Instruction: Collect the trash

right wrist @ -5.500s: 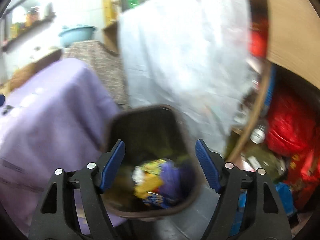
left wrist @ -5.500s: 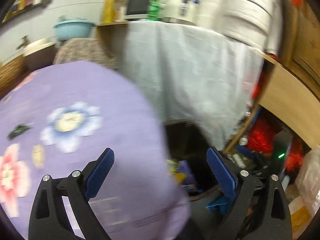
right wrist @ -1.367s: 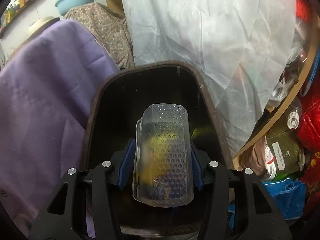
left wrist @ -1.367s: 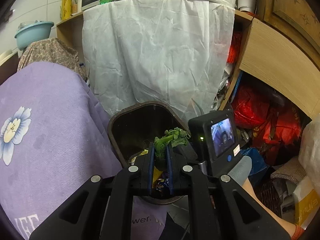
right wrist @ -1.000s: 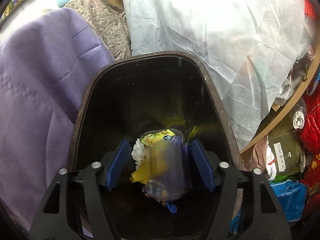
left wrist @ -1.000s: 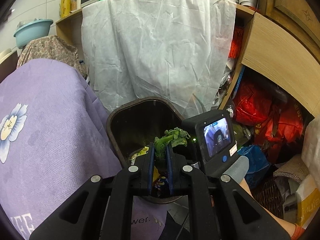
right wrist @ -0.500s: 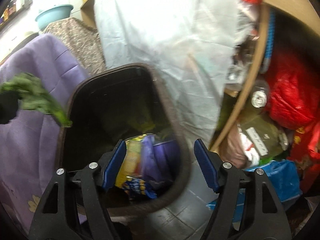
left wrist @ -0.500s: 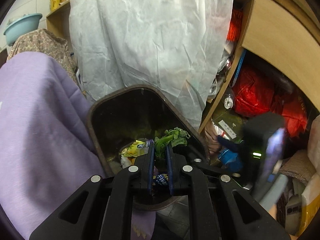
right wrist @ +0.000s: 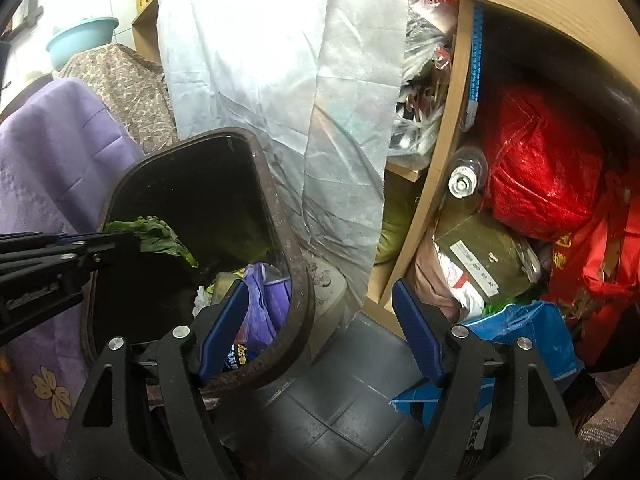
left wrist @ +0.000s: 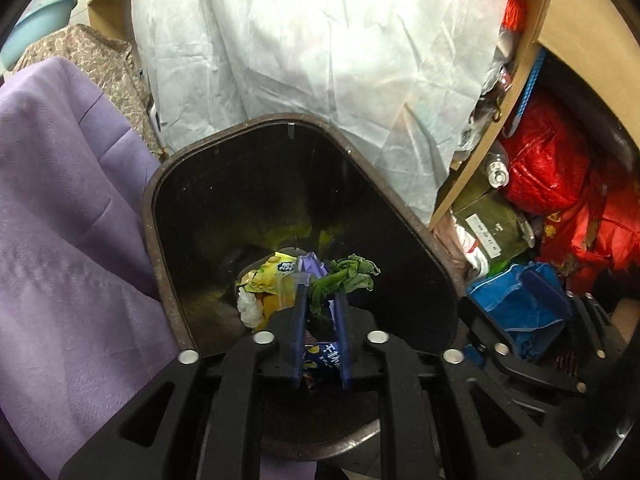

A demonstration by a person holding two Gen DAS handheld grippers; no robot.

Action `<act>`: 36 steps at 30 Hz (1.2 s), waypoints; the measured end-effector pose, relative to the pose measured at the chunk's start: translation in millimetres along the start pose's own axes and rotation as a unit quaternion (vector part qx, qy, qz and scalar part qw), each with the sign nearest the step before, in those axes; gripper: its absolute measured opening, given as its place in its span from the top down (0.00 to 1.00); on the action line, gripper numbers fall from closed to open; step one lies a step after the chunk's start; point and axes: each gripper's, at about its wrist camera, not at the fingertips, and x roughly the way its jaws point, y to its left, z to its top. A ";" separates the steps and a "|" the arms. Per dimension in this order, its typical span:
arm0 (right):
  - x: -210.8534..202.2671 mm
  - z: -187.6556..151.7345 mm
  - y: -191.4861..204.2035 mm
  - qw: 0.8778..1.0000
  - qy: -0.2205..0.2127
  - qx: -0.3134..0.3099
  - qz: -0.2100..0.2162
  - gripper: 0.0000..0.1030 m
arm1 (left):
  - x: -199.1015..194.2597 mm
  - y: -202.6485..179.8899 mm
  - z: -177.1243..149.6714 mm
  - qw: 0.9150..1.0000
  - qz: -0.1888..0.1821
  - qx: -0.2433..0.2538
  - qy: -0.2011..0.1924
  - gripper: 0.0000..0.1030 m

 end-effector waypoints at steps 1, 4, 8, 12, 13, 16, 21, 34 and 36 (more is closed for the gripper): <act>-0.3 -1.1 -0.4 1.000 0.001 -0.001 -0.001 0.28 | 1.8 0.1 -0.4 1.000 -0.002 -0.001 0.002 0.64; -1.0 -3.2 0.2 1.000 0.004 -0.002 -0.008 0.28 | -2.2 1.4 -1.8 1.000 -0.005 -0.007 -0.013 0.49; -1.1 -5.5 -2.3 1.000 0.008 0.006 -0.011 0.28 | -6.6 0.1 0.2 1.000 -0.002 -0.008 -0.021 0.42; -3.4 -7.8 -3.0 1.000 0.007 0.008 -0.013 0.28 | -13.0 -2.9 1.0 1.000 -0.001 -0.003 -0.031 0.41; -3.4 -7.9 -3.0 1.000 0.008 0.008 -0.013 0.28 | -15.2 -4.1 1.0 0.999 -0.001 0.000 -0.033 0.40; -4.6 -8.4 -4.3 1.000 0.007 0.014 -0.015 0.28 | -29.2 -7.9 -0.7 0.999 0.000 0.000 -0.050 0.34; -6.7 -6.8 -6.7 1.000 0.008 0.021 -0.019 0.27 | -71.5 -2.9 -6.7 0.996 -0.002 -0.038 -0.086 0.22; -109.0 28.5 36.9 0.995 -0.094 -0.003 0.038 0.08 | -247.6 41.9 -63.6 0.958 0.082 -0.093 -0.259 0.05; -141.1 33.3 50.7 0.990 -0.128 -0.012 0.051 0.06 | -260.1 51.3 -75.4 0.953 0.095 -0.105 -0.268 0.05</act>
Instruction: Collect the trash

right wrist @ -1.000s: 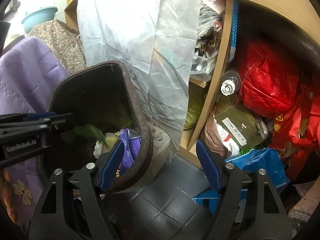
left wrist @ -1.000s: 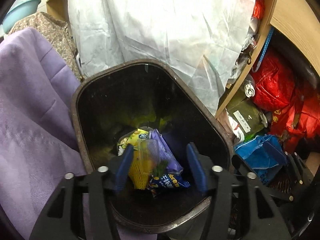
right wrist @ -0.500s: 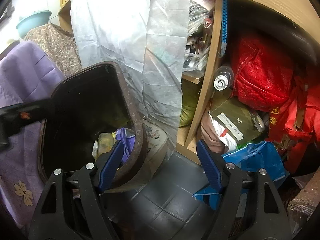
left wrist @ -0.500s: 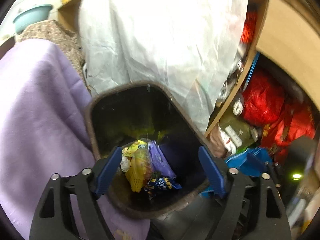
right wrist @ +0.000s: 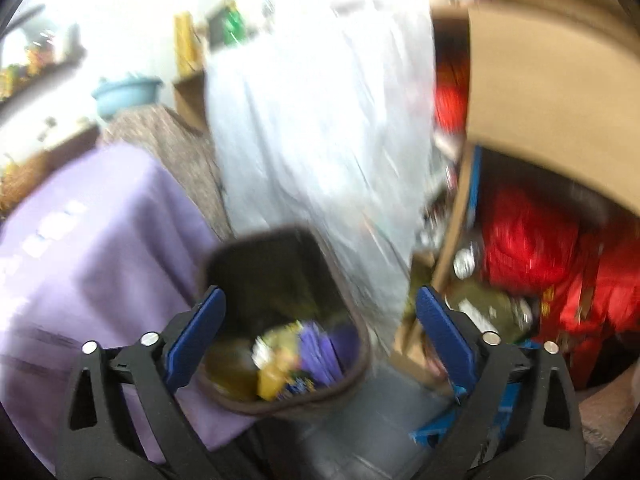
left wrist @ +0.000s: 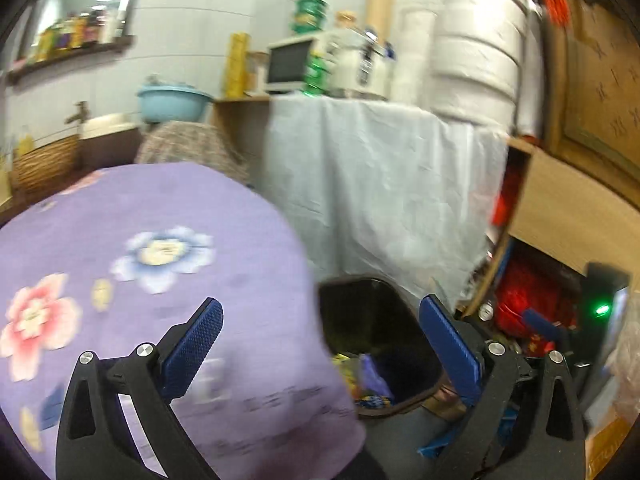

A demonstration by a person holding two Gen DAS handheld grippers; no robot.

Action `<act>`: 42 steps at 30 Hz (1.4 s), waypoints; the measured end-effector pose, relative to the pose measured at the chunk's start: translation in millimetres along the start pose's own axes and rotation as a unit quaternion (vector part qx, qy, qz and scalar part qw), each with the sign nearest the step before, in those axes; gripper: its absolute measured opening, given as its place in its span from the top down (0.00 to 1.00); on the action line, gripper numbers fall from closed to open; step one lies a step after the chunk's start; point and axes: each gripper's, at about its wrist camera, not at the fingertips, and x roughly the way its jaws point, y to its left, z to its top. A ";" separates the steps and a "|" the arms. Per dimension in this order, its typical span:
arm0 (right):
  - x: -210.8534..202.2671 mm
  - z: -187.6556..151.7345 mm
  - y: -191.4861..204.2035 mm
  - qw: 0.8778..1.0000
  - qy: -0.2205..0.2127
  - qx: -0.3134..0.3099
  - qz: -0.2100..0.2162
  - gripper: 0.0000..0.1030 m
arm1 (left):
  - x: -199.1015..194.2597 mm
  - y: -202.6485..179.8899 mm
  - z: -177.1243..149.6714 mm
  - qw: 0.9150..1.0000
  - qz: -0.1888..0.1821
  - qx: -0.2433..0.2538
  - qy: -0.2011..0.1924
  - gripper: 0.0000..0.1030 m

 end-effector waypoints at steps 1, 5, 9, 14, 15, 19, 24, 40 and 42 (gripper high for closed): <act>-11.9 4.5 9.3 1.000 -0.010 -0.010 0.006 0.06 | -7.0 5.9 -1.4 1.000 0.009 -0.004 -0.005 0.05; -51.2 11.4 40.5 0.999 -0.030 -0.025 0.021 0.06 | -31.1 25.7 -10.2 0.998 0.058 -0.008 -0.017 0.05; -84.0 6.3 60.5 0.998 -0.055 -0.023 0.010 0.06 | -52.1 34.2 -21.0 0.997 0.076 -0.005 -0.031 0.05; -123.3 0.4 77.3 0.993 -0.113 -0.017 0.024 0.06 | -74.8 44.3 -32.4 0.995 0.097 -0.008 -0.036 0.05; -130.2 -1.4 82.6 0.993 -0.117 -0.024 0.025 0.06 | -81.8 48.6 -33.9 0.993 0.105 -0.016 -0.045 0.05; -150.7 -11.1 96.0 0.990 -0.138 -0.027 0.029 0.06 | -101.1 59.4 -37.7 0.989 0.130 -0.023 -0.063 0.05; -162.5 -15.1 105.1 0.987 -0.148 -0.046 0.033 0.06 | -113.1 58.6 -42.3 0.987 0.139 -0.028 -0.075 0.05; -178.9 -18.5 112.0 0.983 -0.173 -0.059 0.036 0.06 | -125.5 59.6 -42.0 0.982 0.158 -0.033 -0.097 0.05; -178.2 -17.7 111.9 0.982 -0.173 -0.061 0.038 0.06 | -125.6 59.9 -42.6 0.982 0.156 -0.034 -0.097 0.05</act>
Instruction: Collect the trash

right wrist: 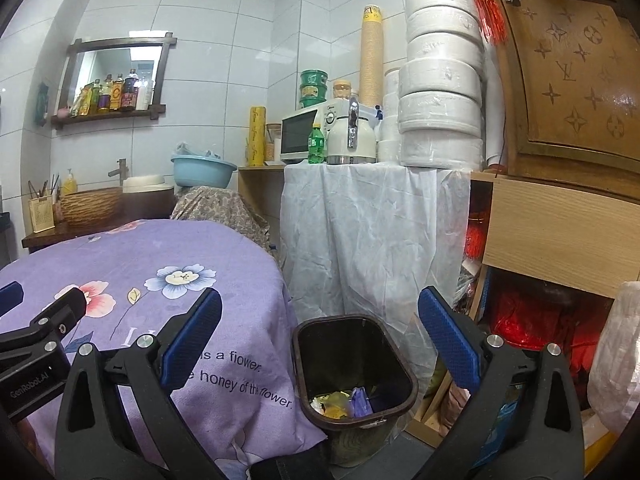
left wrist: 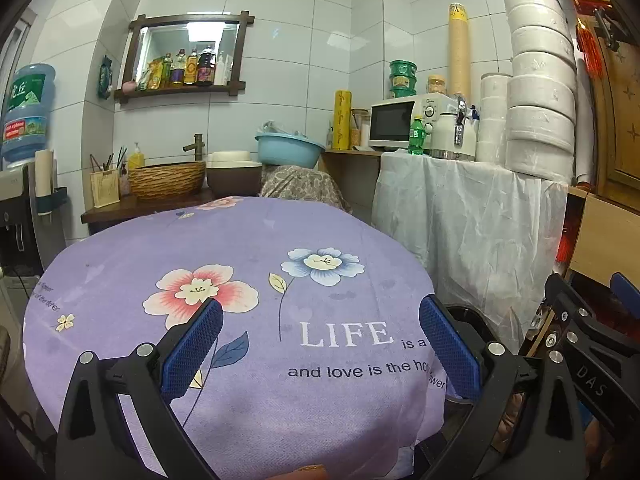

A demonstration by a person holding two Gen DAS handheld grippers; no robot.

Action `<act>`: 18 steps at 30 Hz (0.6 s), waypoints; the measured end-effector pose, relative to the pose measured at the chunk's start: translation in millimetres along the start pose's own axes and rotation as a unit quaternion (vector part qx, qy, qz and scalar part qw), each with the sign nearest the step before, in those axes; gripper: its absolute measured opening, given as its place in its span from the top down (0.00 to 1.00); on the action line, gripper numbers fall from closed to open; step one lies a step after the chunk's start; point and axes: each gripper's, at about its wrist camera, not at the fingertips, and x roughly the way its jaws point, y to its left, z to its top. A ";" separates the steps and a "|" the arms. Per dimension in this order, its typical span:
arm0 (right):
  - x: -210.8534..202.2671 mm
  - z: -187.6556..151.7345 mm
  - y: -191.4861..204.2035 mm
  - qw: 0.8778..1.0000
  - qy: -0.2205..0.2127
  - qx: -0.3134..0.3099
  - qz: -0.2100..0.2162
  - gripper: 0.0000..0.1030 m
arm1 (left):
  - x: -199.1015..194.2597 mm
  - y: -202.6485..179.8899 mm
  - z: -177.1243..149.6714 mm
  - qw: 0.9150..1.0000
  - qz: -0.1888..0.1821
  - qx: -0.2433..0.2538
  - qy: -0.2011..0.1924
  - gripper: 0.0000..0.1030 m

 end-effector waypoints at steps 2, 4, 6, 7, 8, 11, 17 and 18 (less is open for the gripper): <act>0.7 -0.4 -0.4 1.000 -0.001 0.000 0.001 0.06 | 0.0 0.1 0.1 1.000 0.003 0.001 0.000 0.05; 2.2 -0.8 0.5 1.000 0.001 -0.003 0.003 0.06 | 0.2 0.7 0.6 1.000 0.003 0.002 -0.001 0.05; 2.3 -1.2 1.7 1.000 0.001 -0.008 0.004 0.06 | 0.0 0.3 0.6 1.000 0.007 0.002 -0.002 0.05; 2.1 -1.4 2.0 1.000 0.000 -0.010 0.005 0.06 | -0.1 0.2 0.6 1.000 0.007 0.003 -0.002 0.05; 1.9 -1.6 2.4 1.000 0.000 -0.011 0.006 0.06 | 0.0 0.0 0.5 1.000 0.007 0.003 -0.001 0.05; 2.4 -2.5 2.2 1.000 0.001 -0.010 0.008 0.06 | -0.3 -0.9 -0.1 1.000 0.006 0.005 0.000 0.05; 2.9 -2.6 2.5 1.000 0.004 -0.009 0.010 0.06 | 0.2 0.9 0.2 1.000 0.004 0.008 -0.001 0.05; 3.3 -2.6 2.0 1.000 0.005 -0.010 0.010 0.06 | 0.3 1.2 0.4 1.000 0.004 0.008 -0.001 0.05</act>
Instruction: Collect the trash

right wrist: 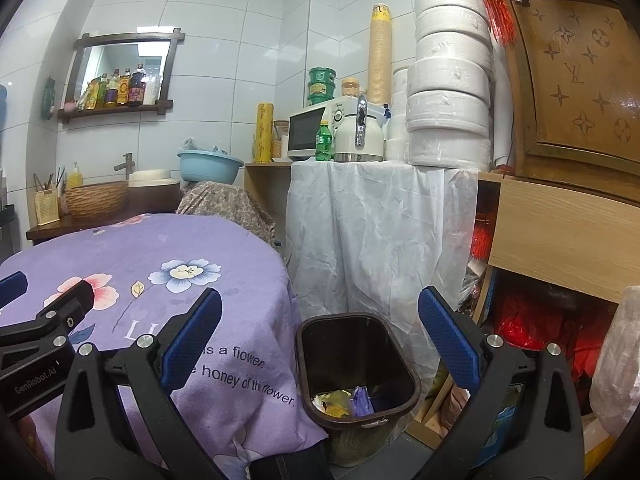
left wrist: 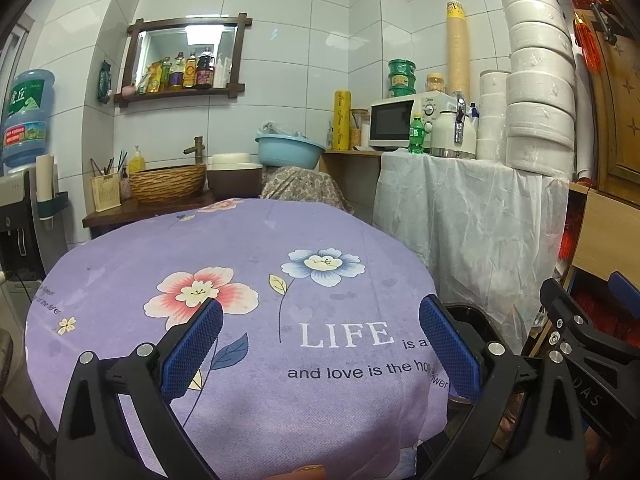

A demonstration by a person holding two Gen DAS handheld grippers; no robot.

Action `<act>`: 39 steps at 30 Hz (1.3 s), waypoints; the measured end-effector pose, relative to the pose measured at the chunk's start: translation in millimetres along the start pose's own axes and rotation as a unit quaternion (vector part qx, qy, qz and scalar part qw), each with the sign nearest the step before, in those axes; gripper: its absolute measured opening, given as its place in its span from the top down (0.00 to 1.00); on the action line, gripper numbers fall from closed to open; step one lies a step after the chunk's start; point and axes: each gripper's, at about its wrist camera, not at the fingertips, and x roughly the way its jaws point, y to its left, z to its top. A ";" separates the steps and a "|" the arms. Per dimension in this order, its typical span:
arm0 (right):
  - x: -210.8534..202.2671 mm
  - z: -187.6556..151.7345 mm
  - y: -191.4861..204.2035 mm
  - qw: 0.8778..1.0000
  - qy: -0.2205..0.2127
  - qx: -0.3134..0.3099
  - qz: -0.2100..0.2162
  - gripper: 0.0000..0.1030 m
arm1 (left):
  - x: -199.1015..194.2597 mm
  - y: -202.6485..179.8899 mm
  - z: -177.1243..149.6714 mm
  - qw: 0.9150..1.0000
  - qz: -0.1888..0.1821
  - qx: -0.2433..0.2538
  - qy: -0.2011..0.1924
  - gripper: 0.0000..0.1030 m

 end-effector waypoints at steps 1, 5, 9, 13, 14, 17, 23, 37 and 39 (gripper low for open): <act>0.7 0.7 -0.8 1.000 0.000 0.000 0.000 0.06 | 0.2 0.0 0.1 1.000 0.000 0.000 0.000 0.05; 1.0 0.5 -1.6 1.000 0.000 -0.001 0.001 0.06 | 0.1 -0.1 -0.3 1.000 -0.001 0.000 0.001 0.05; 2.7 0.6 -3.0 1.000 0.001 -0.002 0.002 0.06 | 0.7 -0.3 -0.6 1.000 -0.003 0.003 0.003 0.05; 2.8 0.2 -3.6 1.000 0.000 -0.004 0.002 0.06 | 1.6 -0.5 -0.6 1.000 -0.003 0.002 0.003 0.05; 2.7 0.5 -3.4 1.000 0.000 -0.005 0.001 0.06 | 1.5 -0.5 -0.7 1.000 -0.003 0.002 0.003 0.05; 2.7 0.4 -3.3 1.000 0.000 -0.004 0.001 0.06 | 1.5 0.1 -0.4 1.000 -0.003 0.001 0.004 0.05; 2.9 0.4 -3.5 1.000 0.000 -0.005 0.002 0.06 | 1.8 -0.4 -0.6 1.000 -0.003 0.002 0.005 0.05; 5.2 0.8 -4.1 1.000 0.002 -0.010 0.001 0.06 | 2.0 -2.5 -1.2 1.000 -0.002 0.002 0.007 0.05; 5.6 0.6 -4.4 1.000 0.003 -0.009 0.001 0.06 | 2.2 -2.1 -1.1 1.000 -0.003 0.003 0.008 0.05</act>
